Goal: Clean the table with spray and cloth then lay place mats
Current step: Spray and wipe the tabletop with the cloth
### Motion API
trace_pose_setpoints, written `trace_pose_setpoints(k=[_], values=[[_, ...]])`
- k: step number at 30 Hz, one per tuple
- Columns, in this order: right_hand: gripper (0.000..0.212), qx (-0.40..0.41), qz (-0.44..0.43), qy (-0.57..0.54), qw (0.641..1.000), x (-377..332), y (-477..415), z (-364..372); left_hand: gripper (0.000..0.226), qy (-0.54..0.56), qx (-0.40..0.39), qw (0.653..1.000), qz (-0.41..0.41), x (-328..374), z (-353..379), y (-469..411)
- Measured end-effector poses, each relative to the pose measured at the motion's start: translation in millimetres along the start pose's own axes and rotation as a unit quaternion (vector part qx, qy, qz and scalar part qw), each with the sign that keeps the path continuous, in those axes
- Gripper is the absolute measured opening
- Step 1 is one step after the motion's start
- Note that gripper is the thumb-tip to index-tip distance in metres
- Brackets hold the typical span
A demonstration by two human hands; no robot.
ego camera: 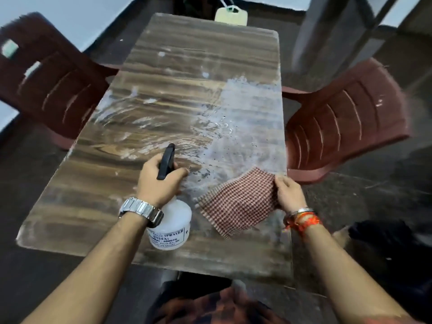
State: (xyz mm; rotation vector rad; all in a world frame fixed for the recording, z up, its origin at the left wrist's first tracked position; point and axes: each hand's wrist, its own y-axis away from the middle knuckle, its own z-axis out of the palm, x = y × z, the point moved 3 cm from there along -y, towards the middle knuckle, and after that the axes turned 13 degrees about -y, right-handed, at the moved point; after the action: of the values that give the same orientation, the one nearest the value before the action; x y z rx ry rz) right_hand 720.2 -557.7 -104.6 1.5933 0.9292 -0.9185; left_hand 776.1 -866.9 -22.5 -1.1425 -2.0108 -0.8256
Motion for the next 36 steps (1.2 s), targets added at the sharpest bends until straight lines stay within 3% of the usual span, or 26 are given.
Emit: trace_pose_setpoints(k=[2, 3, 6, 8, 14, 20, 27, 30, 33, 36], values=[[0.057, 0.083, -0.108, 0.203, 0.97, 4.4, -11.9, -14.8, 0.019, 0.003, 0.013, 1.0, -0.015, -0.9, 9.6, 14.1], [0.064, 0.068, -0.15, 0.252, 0.954, 11.7, -16.7, -13.4, 0.018, 0.003, 0.019, 0.999, -0.026, -2.9, 14.3, 21.1], [0.063, -0.101, -0.198, 0.402, 0.888, 47.5, -7.7, 24.2, 0.017, 0.004, 0.024, 0.998, -0.049, -7.4, 25.6, 35.7], [0.063, -0.134, -0.161, 0.462, 0.862, 73.1, 0.5, 48.4, 0.018, -0.002, 0.024, 0.998, -0.056, -11.3, 29.3, 38.6], [0.081, -0.106, -0.085, 0.493, 0.859, 77.0, -5.9, 95.6, 0.019, -0.033, 0.009, 0.997, -0.071, -16.7, 40.0, 31.3], [0.09, -0.111, -0.117, 0.516, 0.841, 78.0, -6.9, 104.2, 0.021, -0.012, -0.046, 0.998, -0.048, 1.1, 65.9, 5.1], [0.088, -0.134, -0.126, 0.537, 0.823, 79.0, -7.1, 100.1, 0.021, -0.028, 0.004, 0.998, -0.053, 23.9, 86.4, -27.1], [0.089, -0.159, -0.127, 0.541, 0.816, 76.6, -7.0, 96.2, 0.019, -0.012, -0.015, 0.997, -0.078, 33.0, 97.2, -29.6], [0.089, -0.194, -0.155, 0.553, 0.795, 76.7, -8.5, 89.8, 0.023, -0.014, -0.03, 0.996, -0.082, 37.7, 108.4, -25.1], [0.092, -0.241, -0.219, 0.561, 0.761, 77.8, -19.9, 78.4, 0.011, -0.031, 0.004, 0.993, -0.11, 39.3, 121.4, -22.0]])
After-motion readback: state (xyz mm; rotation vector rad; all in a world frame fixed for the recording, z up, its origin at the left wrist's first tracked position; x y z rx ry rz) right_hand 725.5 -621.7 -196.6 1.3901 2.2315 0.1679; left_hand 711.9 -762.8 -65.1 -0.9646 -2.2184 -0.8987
